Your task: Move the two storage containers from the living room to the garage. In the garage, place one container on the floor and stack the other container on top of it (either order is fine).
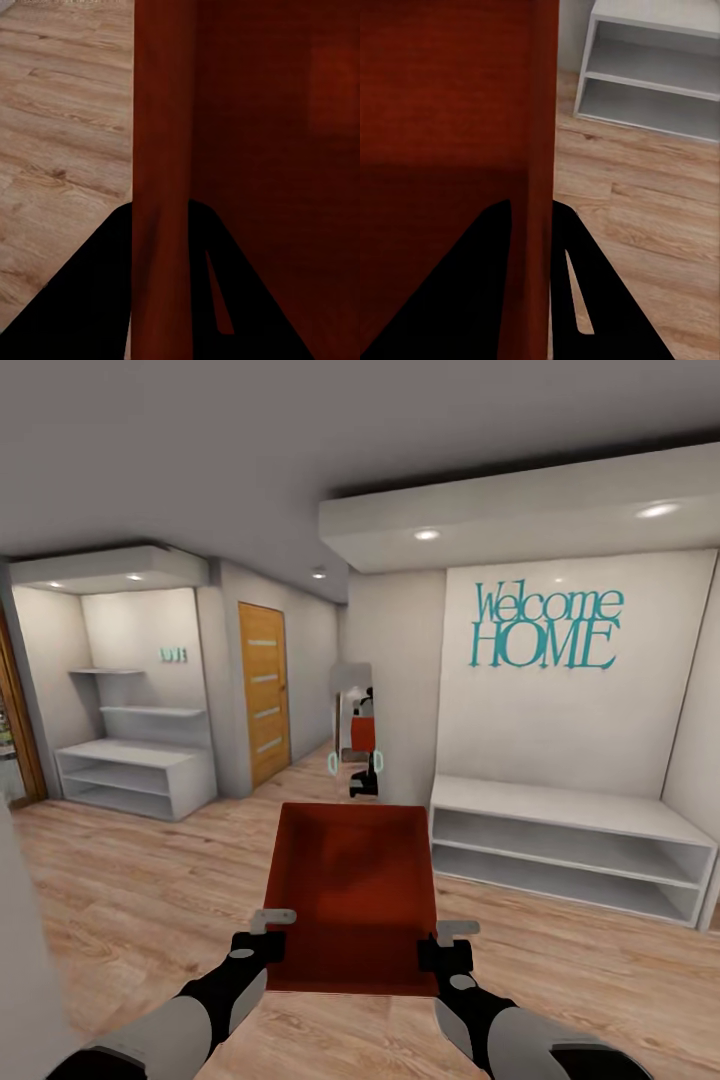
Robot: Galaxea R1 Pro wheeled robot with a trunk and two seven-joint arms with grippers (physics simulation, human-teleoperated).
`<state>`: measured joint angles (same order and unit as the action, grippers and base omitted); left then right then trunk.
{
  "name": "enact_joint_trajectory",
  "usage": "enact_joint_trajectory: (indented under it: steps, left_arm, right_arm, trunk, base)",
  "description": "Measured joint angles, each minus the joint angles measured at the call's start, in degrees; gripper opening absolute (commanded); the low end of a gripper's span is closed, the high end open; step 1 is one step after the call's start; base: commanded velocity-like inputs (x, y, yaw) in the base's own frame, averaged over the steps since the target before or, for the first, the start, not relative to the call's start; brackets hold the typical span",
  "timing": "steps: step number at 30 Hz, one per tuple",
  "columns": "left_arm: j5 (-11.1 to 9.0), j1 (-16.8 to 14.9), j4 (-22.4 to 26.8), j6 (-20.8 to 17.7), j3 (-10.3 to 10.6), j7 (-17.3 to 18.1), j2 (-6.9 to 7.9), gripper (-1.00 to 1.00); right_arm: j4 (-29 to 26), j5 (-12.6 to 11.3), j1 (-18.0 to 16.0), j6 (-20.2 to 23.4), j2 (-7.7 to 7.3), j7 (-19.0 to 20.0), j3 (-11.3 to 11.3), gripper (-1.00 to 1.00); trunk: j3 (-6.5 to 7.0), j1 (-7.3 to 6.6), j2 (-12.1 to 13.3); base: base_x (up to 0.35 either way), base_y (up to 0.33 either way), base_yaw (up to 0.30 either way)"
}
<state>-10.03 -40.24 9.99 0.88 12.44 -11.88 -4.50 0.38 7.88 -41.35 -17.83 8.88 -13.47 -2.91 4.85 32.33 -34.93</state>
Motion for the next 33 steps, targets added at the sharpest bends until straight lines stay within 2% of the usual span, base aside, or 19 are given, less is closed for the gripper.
enact_joint_trajectory:
  steps: [22, 33]
  left_arm:
    - [0.01, 0.00, 0.00, 0.00, -0.01, -0.01, 0.00, -1.00]
    - [0.01, 0.01, 0.02, 0.00, -0.01, -0.14, -0.08, -1.00]
  right_arm:
    - [0.00, 0.05, 0.00, 0.00, 0.00, -0.01, -0.04, -1.00]
    - [-0.02, 0.03, -0.01, 0.03, -0.07, 0.12, -0.04, -1.00]
  trunk:
    - [0.00, 0.00, 0.00]
    - [0.00, 0.00, 0.00]
  base:
    - [0.322, 0.000, 0.002]
    - [0.322, 0.000, 0.222]
